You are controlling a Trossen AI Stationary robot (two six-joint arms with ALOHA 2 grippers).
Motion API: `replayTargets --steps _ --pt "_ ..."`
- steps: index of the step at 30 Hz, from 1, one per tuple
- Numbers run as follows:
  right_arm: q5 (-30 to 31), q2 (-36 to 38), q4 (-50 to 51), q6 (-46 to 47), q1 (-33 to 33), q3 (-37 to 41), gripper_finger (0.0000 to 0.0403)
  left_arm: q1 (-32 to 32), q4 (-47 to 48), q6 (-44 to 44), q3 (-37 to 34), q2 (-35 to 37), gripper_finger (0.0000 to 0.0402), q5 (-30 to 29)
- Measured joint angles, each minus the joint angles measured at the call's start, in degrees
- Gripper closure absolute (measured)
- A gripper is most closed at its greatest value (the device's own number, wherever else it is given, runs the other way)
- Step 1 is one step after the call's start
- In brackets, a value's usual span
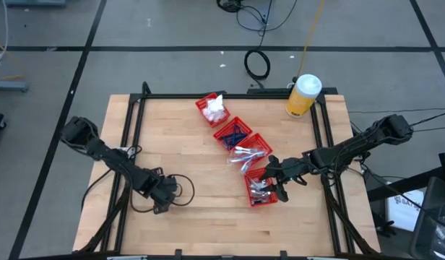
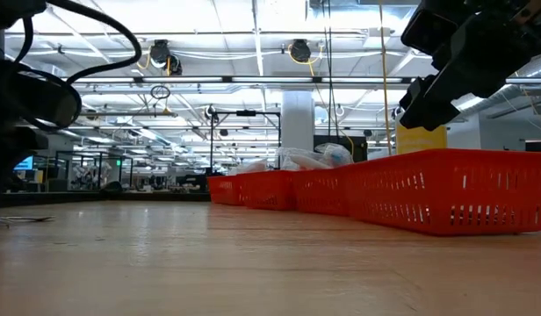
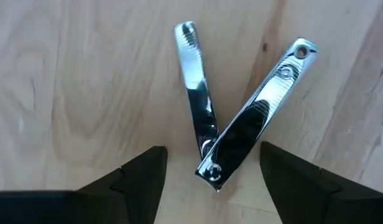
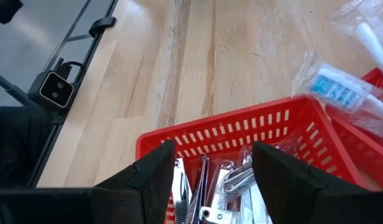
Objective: Pick & Place Travel size toiletries
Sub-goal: Put the nail cutter into the bottom red bin
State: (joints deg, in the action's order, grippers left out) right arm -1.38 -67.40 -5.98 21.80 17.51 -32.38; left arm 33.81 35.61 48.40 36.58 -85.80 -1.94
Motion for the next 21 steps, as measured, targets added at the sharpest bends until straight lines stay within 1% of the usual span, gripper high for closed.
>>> replayTargets --steps 4,9,12,16,21 --pt "-0.1 0.0 0.02 0.0 -0.19 0.0 0.0202 -0.16 -2.17 -3.63 -0.17 -0.06 0.0165 -1.56" --pt "-0.12 0.0 0.25 0.0 -0.19 0.0 0.0202 -1.36 -3.97 -4.94 -0.29 -0.22 0.0187 -2.08" --pt "-0.14 -0.02 0.24 0.0 -0.19 0.0 0.0202 -1.93 -4.47 -5.0 -0.37 -0.24 0.0209 -2.07" --pt "-0.14 -0.01 0.24 0.01 -0.19 0.0 0.0202 -2.42 -5.24 -5.23 -0.4 -0.33 0.0259 -2.22" --pt "-0.16 0.0 0.26 0.02 -0.19 0.0 0.0202 -2.43 -5.89 -4.75 -0.42 -0.35 0.0342 -2.19"
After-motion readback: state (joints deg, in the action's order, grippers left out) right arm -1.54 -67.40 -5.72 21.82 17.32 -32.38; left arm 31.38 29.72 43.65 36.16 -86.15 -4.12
